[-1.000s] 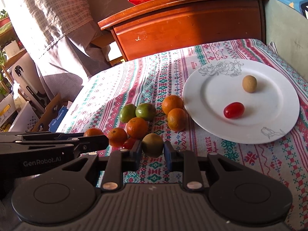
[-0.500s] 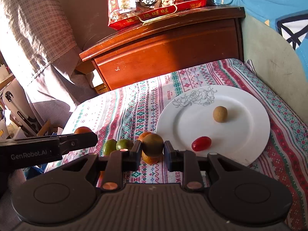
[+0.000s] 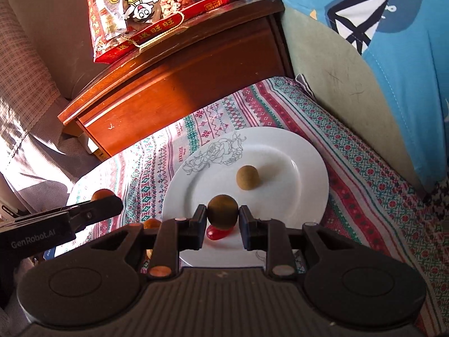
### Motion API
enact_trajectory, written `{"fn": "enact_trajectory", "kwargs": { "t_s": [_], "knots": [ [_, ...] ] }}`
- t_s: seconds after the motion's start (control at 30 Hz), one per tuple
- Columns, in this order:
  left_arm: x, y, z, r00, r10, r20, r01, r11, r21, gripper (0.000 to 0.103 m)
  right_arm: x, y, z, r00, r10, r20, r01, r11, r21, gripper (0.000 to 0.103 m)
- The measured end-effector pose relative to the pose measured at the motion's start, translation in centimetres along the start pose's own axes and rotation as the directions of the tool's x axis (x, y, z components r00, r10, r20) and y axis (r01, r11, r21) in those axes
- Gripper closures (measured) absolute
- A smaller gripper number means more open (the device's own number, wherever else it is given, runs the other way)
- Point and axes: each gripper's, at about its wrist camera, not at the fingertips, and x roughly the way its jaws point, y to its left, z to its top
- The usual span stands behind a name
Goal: Organize fruits
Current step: 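Carry kiwi and mandarin onto the white plate and open both tools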
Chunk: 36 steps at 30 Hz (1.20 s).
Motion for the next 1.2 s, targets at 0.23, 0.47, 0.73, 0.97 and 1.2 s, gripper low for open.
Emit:
{"fn": "enact_trajectory", "kwargs": {
  "t_s": [0.23, 0.47, 0.73, 0.97, 1.2],
  "knots": [
    [3.4, -1.2, 0.1, 0.998, -0.038, -0.053, 0.040, 0.999, 0.029, 0.078, 1.4, -1.2, -0.2, 0.999, -0.036, -0.020, 0.037, 0.997, 0.066, 0.078],
    [6.2, -1.9, -0.3, 0.993, -0.052, -0.109, 0.056, 0.998, 0.039, 0.077, 2.1, -1.5, -0.4, 0.998, -0.049, -0.025, 0.051, 0.996, 0.079, 0.076],
    [6.7, -2.2, 0.4, 0.994, -0.036, -0.099, 0.039, 0.999, 0.024, 0.074, 1.7, -2.0, 0.0, 0.999, -0.038, -0.008, 0.039, 0.994, 0.106, 0.074],
    [5.5, -2.0, 1.3, 0.996, -0.004, -0.085, 0.006, 1.000, 0.021, 0.067, 1.3, -1.3, -0.3, 1.000, -0.018, 0.000, 0.018, 0.999, 0.044, 0.069],
    [4.0, -0.9, 1.2, 0.996, -0.003, -0.086, 0.000, 0.999, -0.033, 0.066, 0.9, 0.1, -0.8, 0.999, 0.043, 0.000, -0.043, 0.999, -0.012, 0.062]
  ]
}}
